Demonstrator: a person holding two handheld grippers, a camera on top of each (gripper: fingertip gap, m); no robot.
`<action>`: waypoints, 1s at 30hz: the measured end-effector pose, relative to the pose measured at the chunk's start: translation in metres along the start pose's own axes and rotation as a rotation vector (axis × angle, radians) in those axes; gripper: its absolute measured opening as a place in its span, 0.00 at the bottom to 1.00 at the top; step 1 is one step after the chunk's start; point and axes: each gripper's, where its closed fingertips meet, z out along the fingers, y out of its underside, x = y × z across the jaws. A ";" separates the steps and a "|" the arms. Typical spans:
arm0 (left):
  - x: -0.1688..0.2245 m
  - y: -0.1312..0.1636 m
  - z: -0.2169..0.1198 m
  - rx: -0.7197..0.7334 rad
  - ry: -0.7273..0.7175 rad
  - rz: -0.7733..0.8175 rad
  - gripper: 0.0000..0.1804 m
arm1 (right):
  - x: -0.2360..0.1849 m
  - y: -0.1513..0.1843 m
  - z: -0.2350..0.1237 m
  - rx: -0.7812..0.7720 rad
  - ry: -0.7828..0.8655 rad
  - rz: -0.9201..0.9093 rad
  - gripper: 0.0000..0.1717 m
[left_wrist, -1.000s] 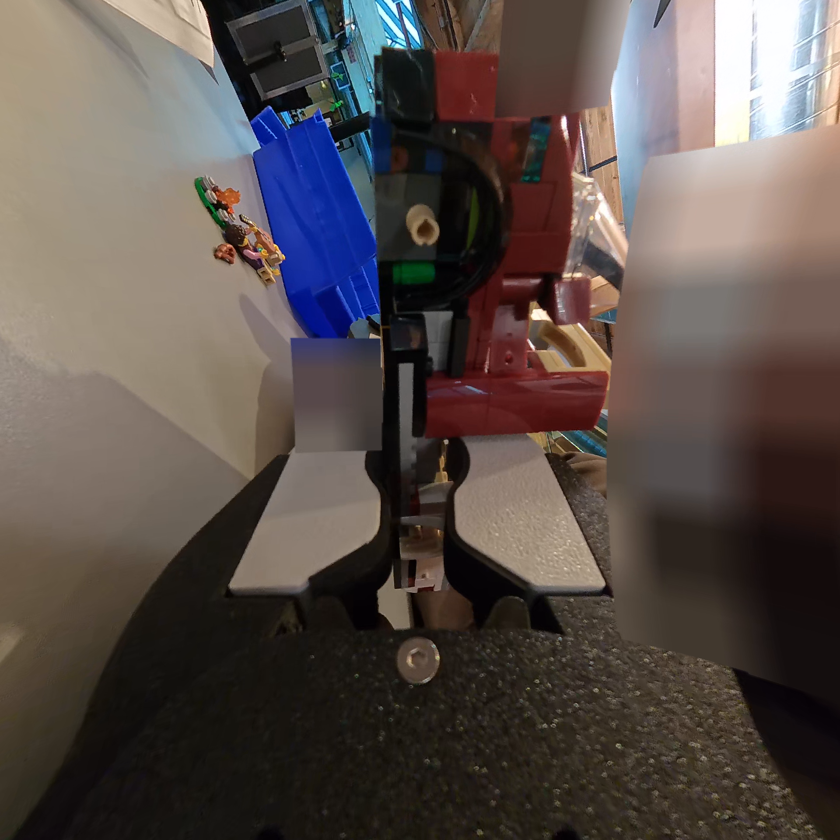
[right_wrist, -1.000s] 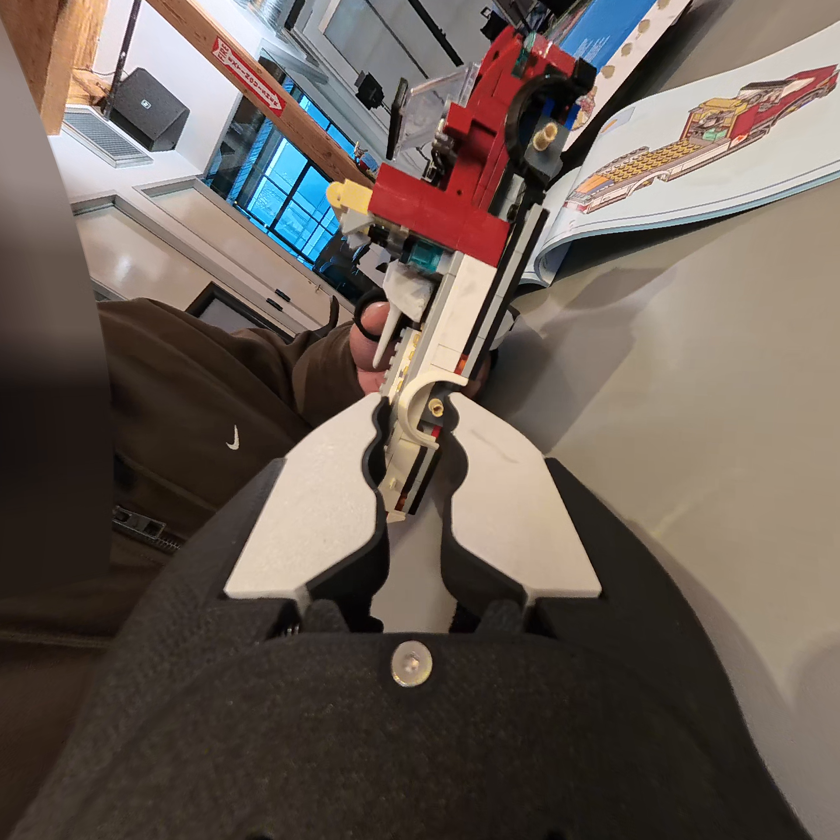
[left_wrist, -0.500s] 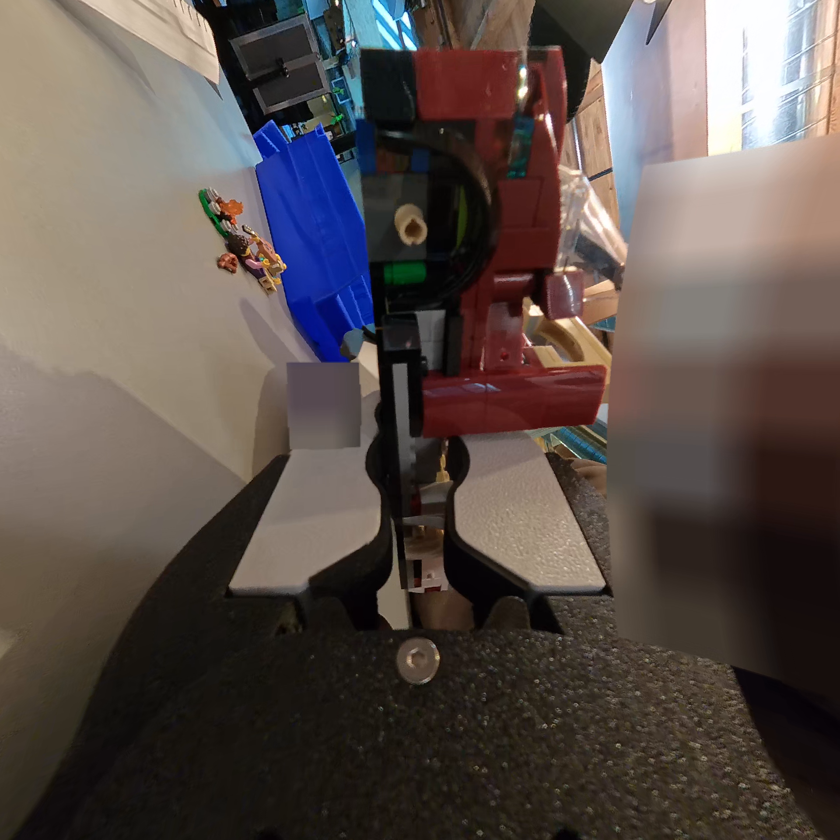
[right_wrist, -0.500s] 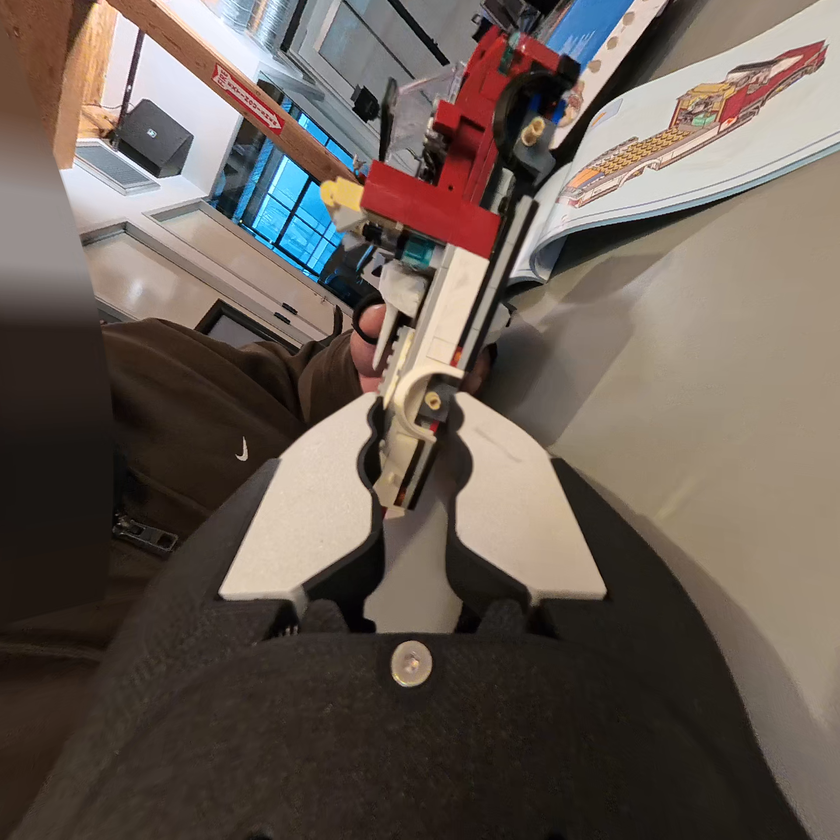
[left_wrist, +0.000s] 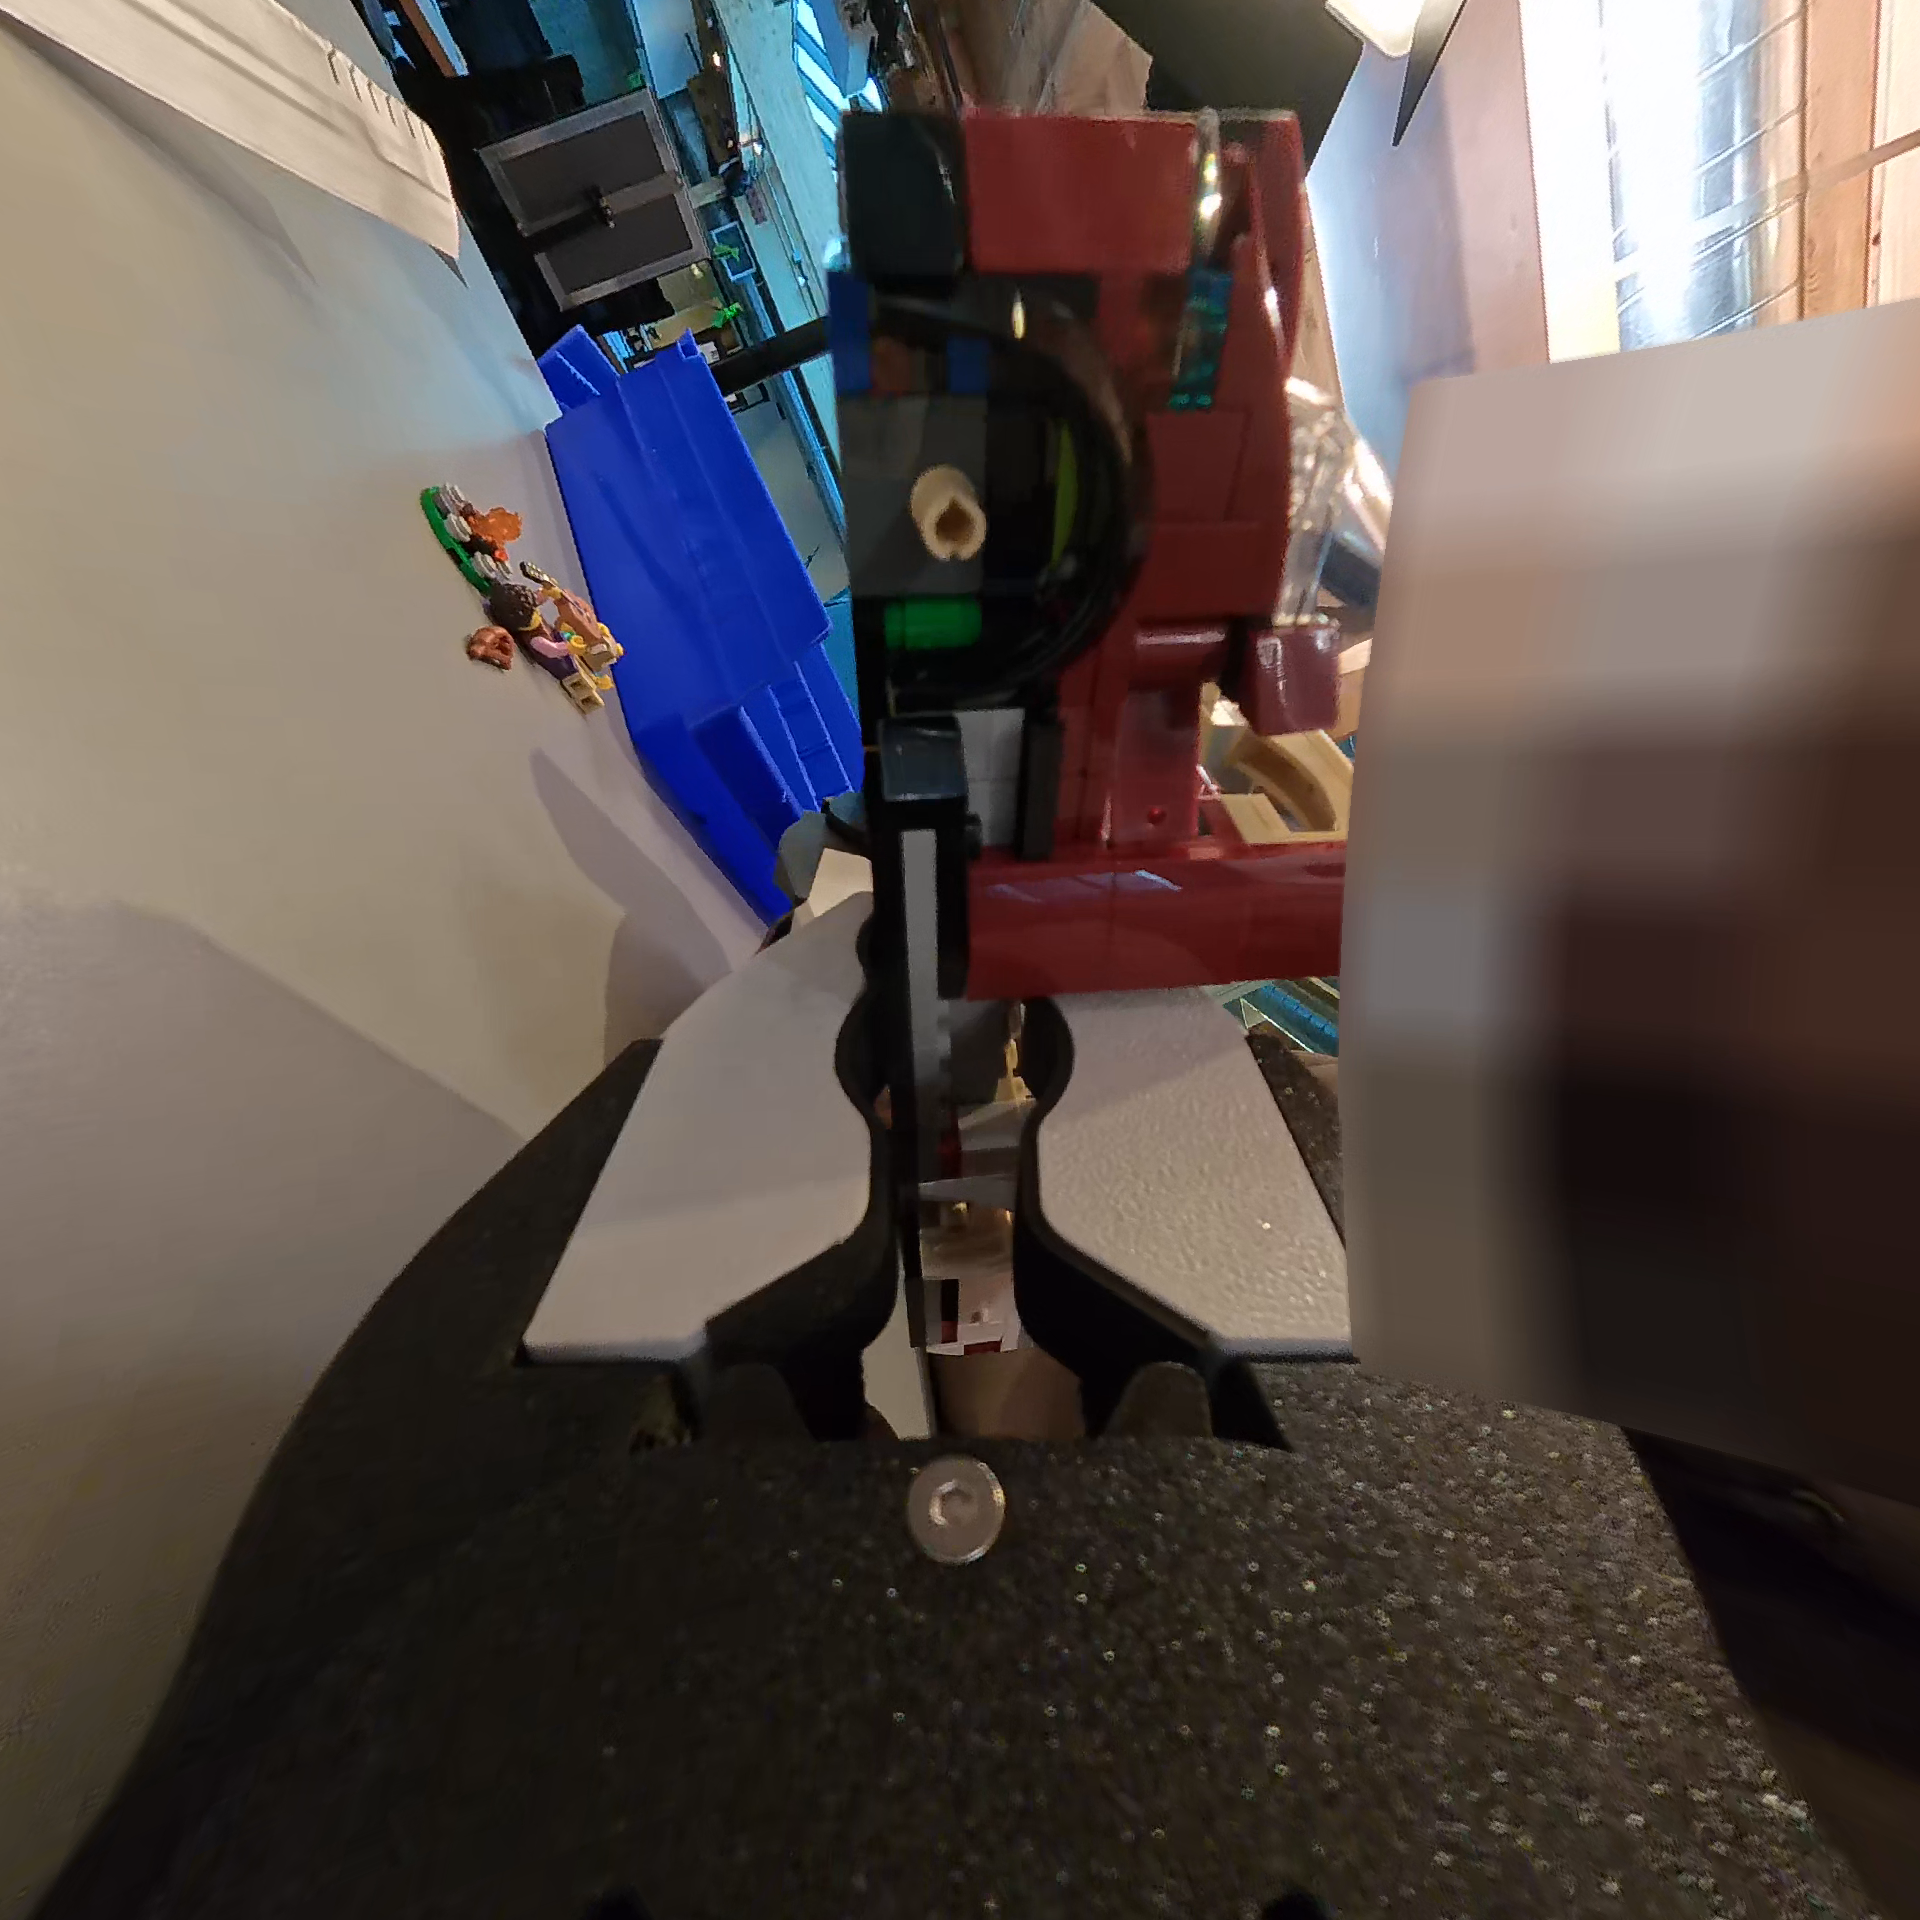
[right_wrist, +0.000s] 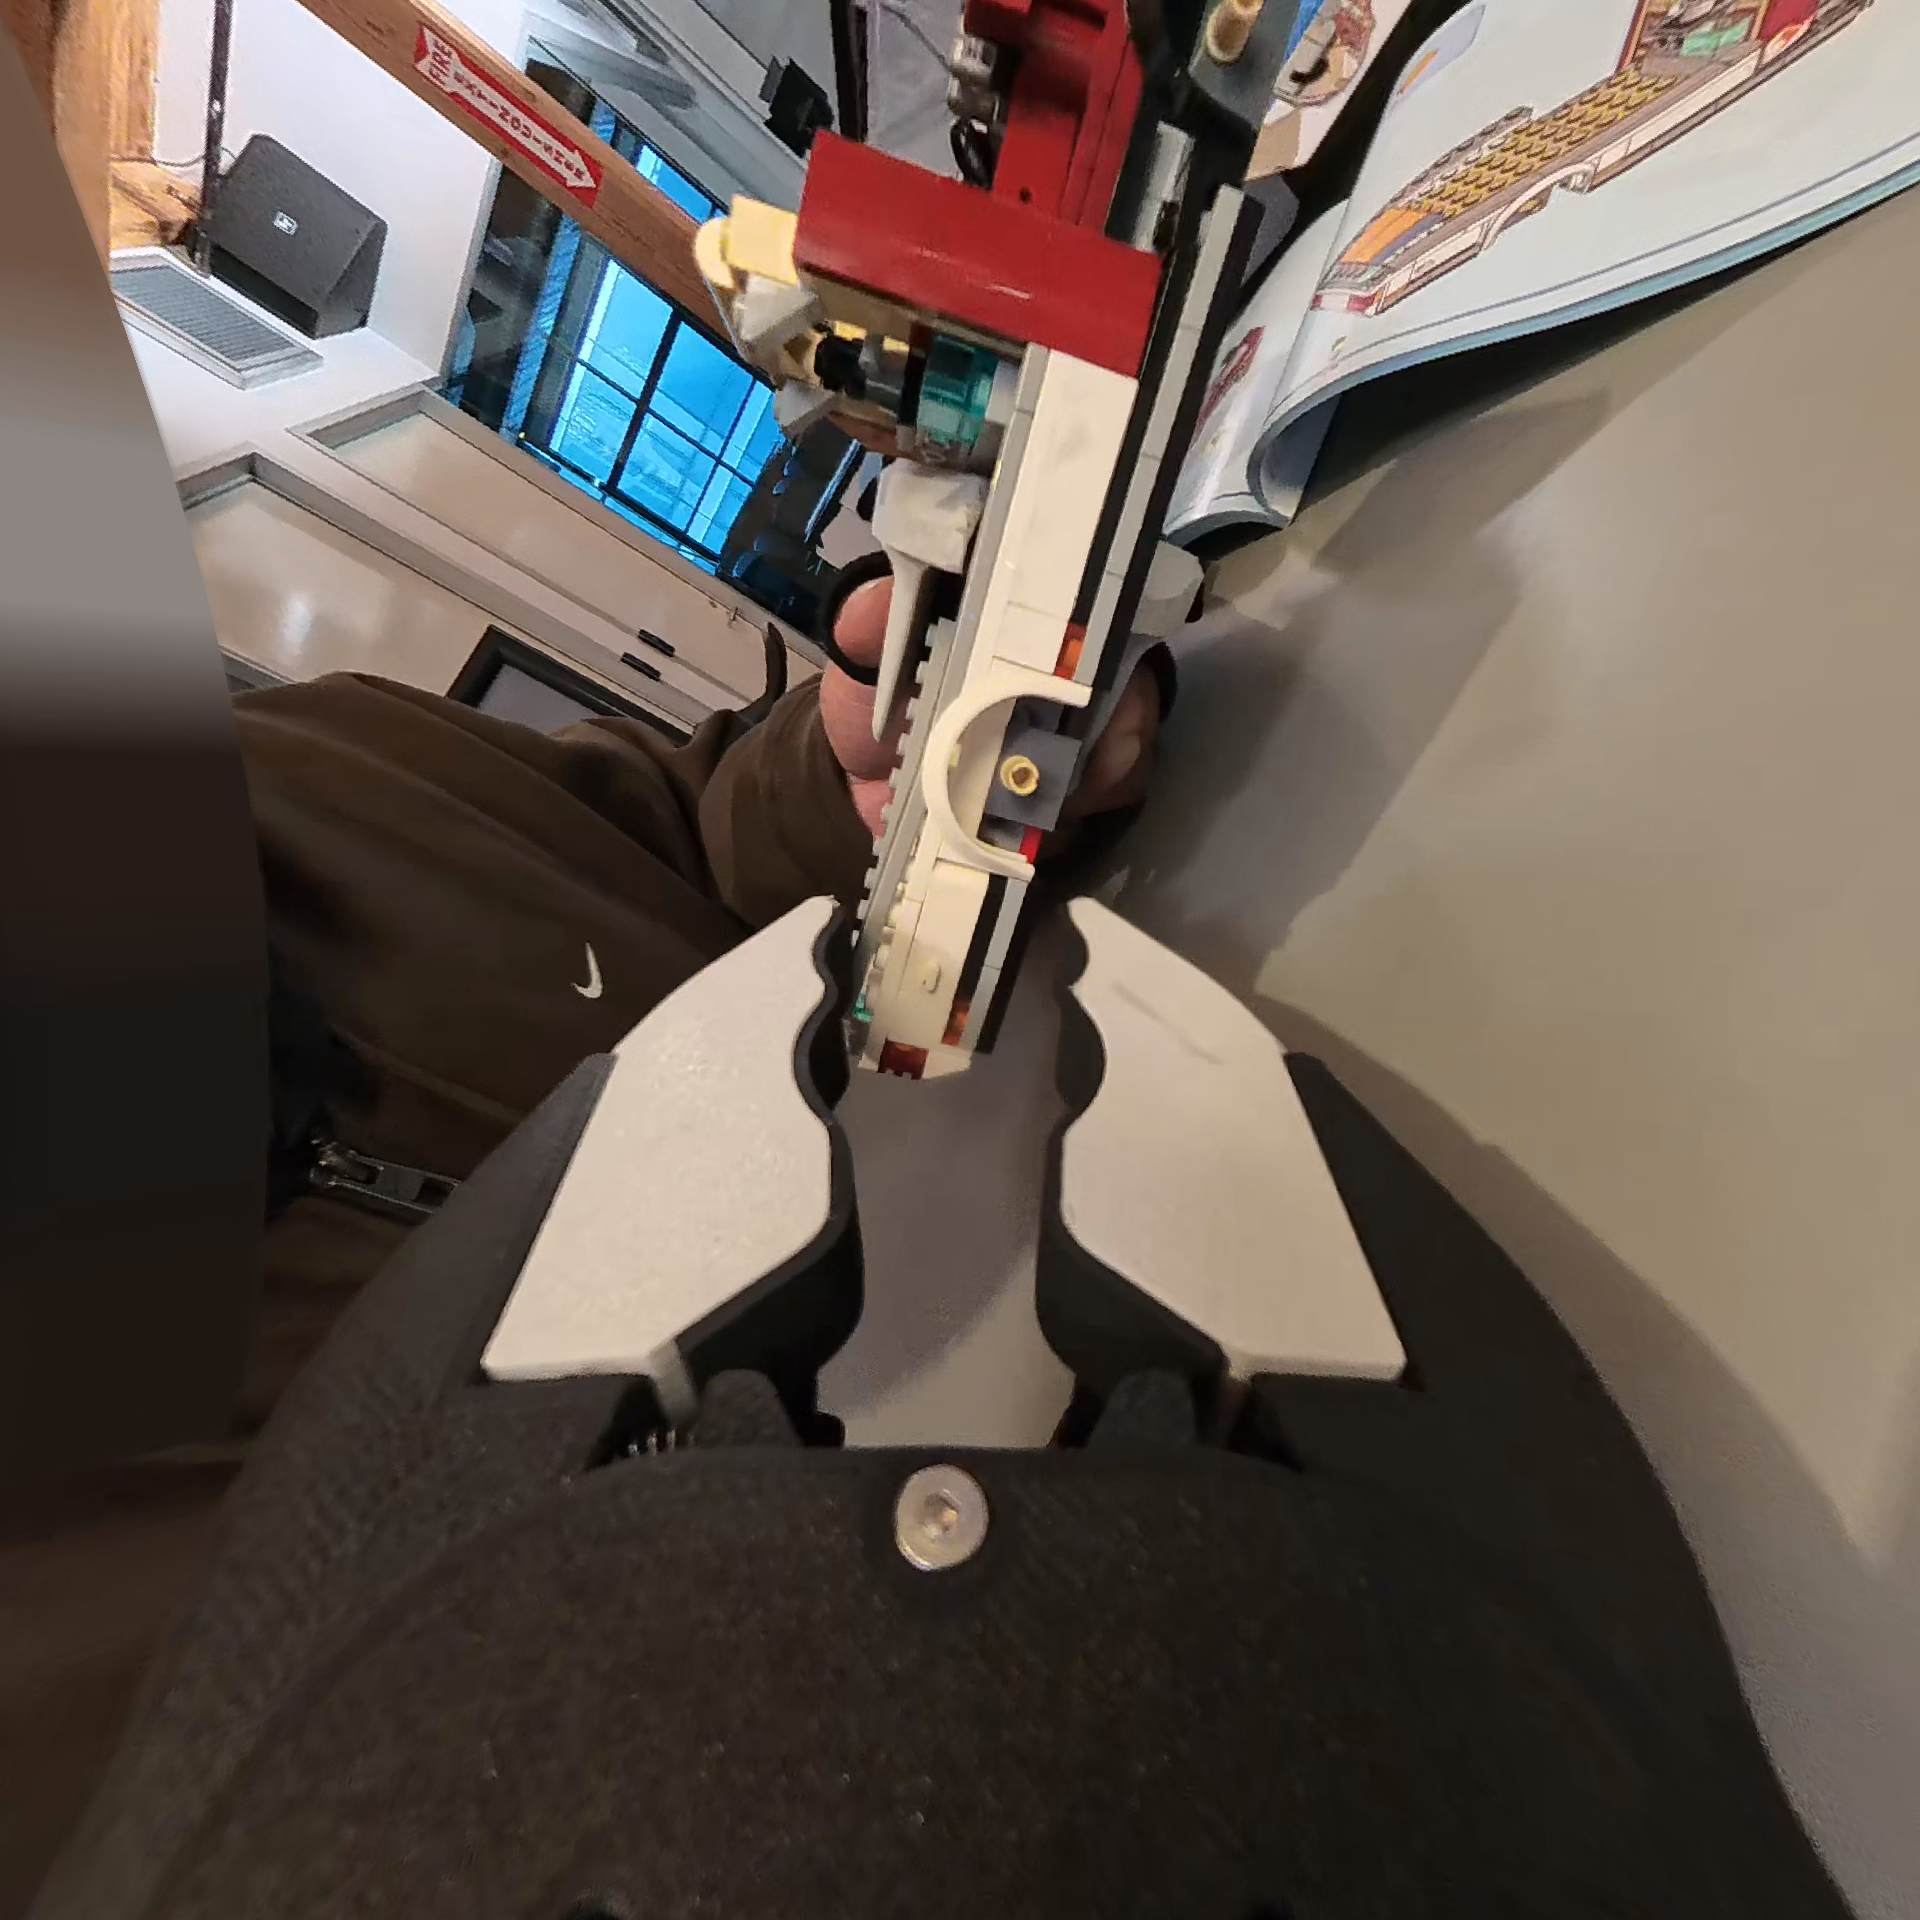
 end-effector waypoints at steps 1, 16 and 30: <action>0.000 0.000 0.000 0.001 -0.001 0.002 0.11 | -0.001 0.000 0.000 0.003 -0.001 0.002 0.20; 0.005 -0.002 -0.001 -0.009 0.017 0.057 0.12 | 0.001 -0.002 0.001 0.025 0.044 -0.034 0.18; 0.005 -0.005 -0.002 0.007 0.020 0.046 0.11 | 0.000 -0.005 0.001 0.065 0.015 0.011 0.18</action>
